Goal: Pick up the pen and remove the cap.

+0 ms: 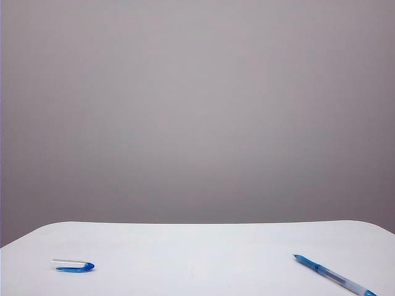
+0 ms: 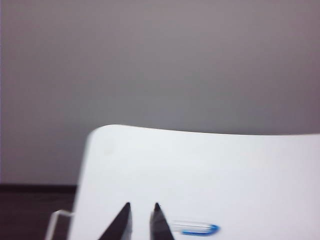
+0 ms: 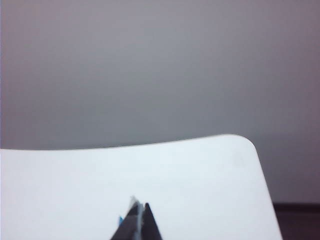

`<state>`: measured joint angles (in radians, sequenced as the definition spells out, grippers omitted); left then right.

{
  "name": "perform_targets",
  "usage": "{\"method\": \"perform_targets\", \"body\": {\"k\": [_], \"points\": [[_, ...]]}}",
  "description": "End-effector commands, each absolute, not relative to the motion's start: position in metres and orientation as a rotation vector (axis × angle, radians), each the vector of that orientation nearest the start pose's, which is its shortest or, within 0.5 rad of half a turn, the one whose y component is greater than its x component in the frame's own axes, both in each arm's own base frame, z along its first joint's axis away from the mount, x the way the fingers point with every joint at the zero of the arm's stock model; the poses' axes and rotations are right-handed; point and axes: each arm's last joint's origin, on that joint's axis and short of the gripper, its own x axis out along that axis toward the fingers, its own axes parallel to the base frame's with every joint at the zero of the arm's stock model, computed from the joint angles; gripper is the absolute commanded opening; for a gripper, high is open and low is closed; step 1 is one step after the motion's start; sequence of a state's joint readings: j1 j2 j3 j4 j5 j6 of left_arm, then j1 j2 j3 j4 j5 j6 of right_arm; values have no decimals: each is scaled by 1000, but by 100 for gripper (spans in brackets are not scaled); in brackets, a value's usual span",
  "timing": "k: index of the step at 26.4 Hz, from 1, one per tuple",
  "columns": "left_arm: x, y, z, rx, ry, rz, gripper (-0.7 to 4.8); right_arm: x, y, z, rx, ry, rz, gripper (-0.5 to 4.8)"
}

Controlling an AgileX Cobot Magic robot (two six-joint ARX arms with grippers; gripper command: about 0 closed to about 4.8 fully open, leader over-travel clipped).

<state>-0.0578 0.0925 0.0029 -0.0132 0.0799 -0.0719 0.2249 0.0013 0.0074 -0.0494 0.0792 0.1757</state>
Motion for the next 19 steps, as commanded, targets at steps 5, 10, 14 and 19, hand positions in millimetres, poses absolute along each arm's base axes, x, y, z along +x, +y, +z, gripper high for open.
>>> {"method": "perform_targets", "body": {"k": [5, 10, 14, 19], "points": [[102, -3, 150, -91, 180, -77, -6, 95, 16, 147, 140, 174, 26, -1], [99, -3, 140, -83, 281, -44, -6, 95, 16, 147, 139, 177, 26, -1], [100, -3, 140, -86, 282, -44, -6, 95, 16, 147, 139, 178, 28, -1], [100, -3, 140, -90, 281, -44, -4, 95, 17, 147, 142, 180, 54, -1]]}}
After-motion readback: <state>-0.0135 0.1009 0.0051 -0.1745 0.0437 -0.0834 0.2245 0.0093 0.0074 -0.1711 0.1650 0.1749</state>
